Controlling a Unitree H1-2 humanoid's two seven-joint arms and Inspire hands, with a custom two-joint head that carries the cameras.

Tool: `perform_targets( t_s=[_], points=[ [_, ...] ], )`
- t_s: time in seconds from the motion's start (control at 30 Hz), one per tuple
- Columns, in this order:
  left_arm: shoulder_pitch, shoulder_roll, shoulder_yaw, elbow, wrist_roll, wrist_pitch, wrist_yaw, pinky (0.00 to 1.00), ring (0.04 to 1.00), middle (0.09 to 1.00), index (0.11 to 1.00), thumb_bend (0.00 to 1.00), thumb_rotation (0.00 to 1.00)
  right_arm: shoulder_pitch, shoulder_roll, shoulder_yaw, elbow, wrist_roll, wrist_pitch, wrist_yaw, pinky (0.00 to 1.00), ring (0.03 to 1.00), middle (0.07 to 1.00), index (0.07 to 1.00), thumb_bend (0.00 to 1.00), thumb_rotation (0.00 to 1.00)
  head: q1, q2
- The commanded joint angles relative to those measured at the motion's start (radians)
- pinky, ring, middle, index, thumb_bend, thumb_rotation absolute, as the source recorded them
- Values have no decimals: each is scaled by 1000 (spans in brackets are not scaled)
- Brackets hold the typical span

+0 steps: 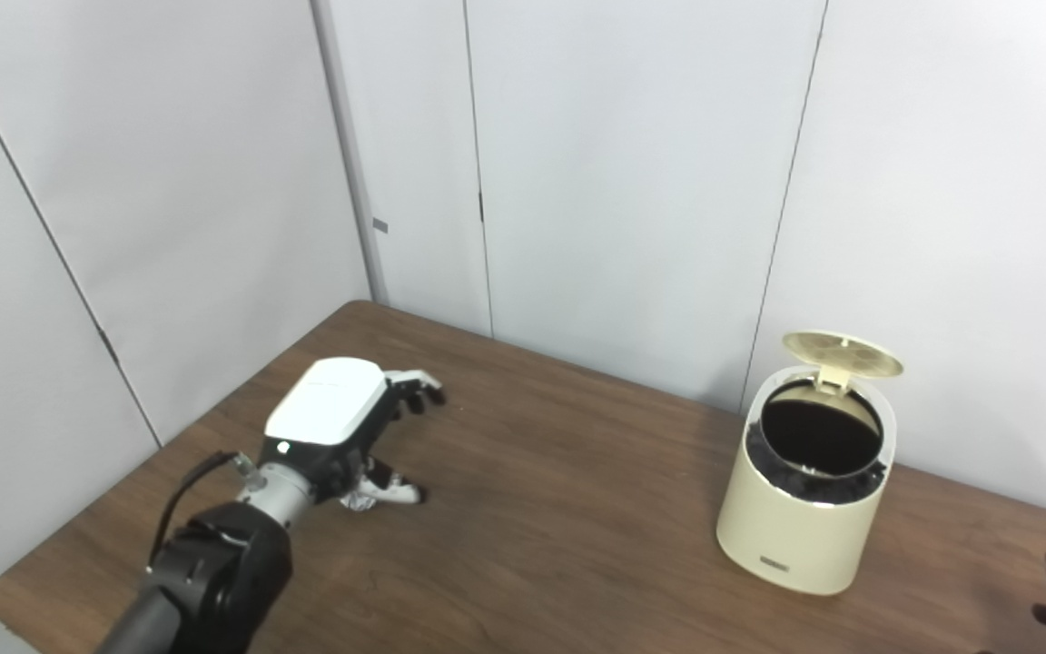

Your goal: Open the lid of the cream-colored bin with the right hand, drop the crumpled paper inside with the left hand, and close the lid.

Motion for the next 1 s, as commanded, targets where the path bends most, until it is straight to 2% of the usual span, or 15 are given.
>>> perform_targets(
  t_s=[0.0,0.2,0.43,0.6,0.8,0.97],
  points=[
    [-23,63,30,-27,61,-11,-22,492,627,689,698,922,100,-42,-16,1,-20,6,-51,-18,544,779,885,865,1000,626,1,0],
    [-31,85,44,38,124,-7,-66,492,658,709,730,962,161,-50,-15,9,-20,3,-58,-21,567,778,889,865,1000,651,3,0],
    [-50,100,41,102,155,-11,-127,571,688,700,716,933,180,-47,-14,14,-30,0,-55,-20,562,778,892,867,1000,642,-8,12],
    [-71,98,29,138,152,-10,-168,558,700,696,703,860,150,-46,-10,8,-32,4,-56,-27,560,770,881,860,999,635,-10,15],
    [-78,84,-1,180,147,-25,-144,521,653,659,672,848,130,-46,-9,3,-25,12,-61,-29,552,784,888,864,1000,643,-17,14],
    [-85,74,-20,202,142,-26,-154,512,650,660,689,832,120,-44,-10,4,-30,13,-56,-24,531,775,887,865,1000,643,-19,17]
  ],
)
